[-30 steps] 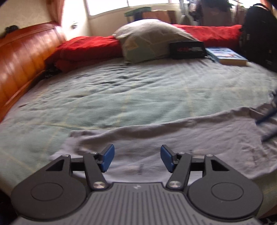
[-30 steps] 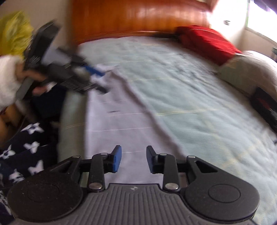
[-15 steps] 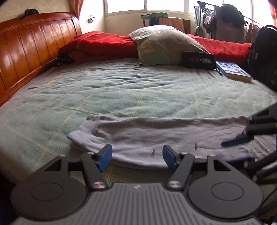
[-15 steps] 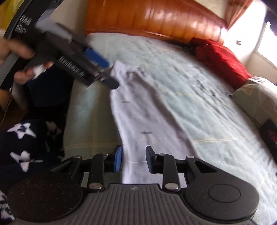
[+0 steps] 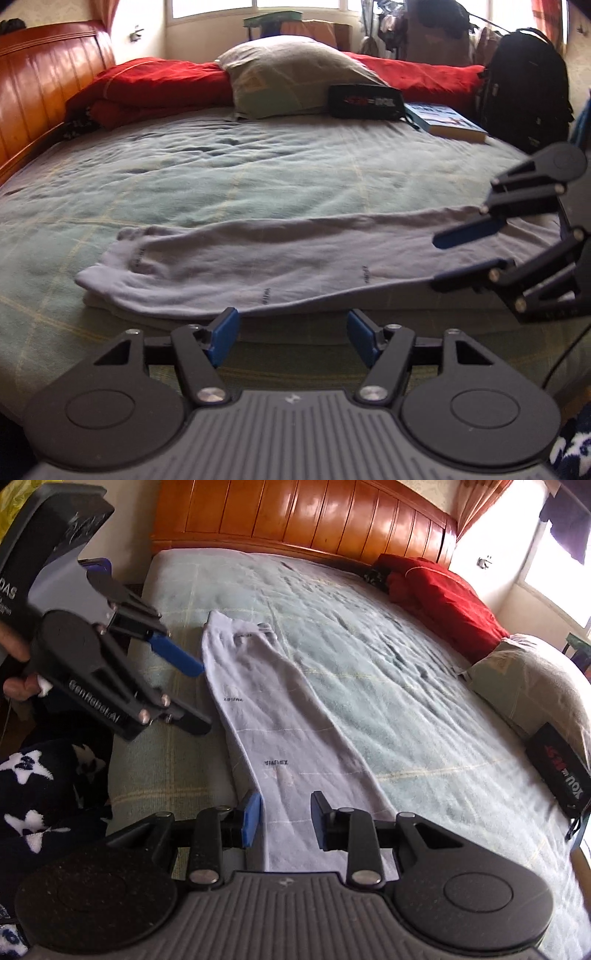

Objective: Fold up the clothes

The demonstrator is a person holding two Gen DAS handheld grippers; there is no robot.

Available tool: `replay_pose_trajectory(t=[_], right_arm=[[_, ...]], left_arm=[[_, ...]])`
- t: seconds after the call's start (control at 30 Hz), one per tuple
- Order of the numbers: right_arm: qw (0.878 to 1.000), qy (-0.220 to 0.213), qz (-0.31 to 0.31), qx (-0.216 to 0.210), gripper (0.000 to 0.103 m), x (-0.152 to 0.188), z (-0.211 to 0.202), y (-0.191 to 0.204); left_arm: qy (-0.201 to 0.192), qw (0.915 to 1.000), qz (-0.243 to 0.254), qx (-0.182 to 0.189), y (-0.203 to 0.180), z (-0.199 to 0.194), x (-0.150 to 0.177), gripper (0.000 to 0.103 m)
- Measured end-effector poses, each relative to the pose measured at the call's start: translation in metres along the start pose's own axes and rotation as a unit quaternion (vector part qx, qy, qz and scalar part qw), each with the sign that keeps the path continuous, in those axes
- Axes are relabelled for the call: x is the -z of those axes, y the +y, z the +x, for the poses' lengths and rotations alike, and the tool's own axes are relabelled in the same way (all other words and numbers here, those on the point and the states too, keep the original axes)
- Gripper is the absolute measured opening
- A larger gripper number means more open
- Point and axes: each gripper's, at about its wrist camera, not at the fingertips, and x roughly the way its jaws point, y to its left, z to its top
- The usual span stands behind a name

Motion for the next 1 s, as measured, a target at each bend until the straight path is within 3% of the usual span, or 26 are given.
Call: replay_pose_trajectory(t=[0.33, 0.57, 0.7, 0.87, 1.0], right_arm=[[1.0, -0.001, -0.007, -0.022, 0.034, 0.001, -0.003, 0.01], [1.0, -0.011, 0.007, -0.009, 0.034, -0.002, -0.008, -0.013], [0.999, -0.007, 0.043, -0.004, 0.034, -0.012, 0.016, -0.05], [0.996, -0.014, 0.08, -0.042, 0.033, -0.031, 0.059, -0.078], [0.993, -0.004, 0.087, -0.074, 0.027, -0.039, 0.085, -0.082]], left_arm=[[0.008, 0.9996, -0.023, -0.018, 0.005, 0.025, -0.003, 0.07], [0.008, 0.9999, -0.004, -0.013, 0.008, 0.02, 0.009, 0.072], [0.003, 0.9999, -0.009, -0.009, 0.011, 0.02, 0.011, 0.073], [0.005, 0.9999, -0.004, -0.011, 0.01, 0.02, 0.01, 0.074], [0.004, 0.9999, -0.006, -0.01, 0.01, 0.021, 0.012, 0.075]])
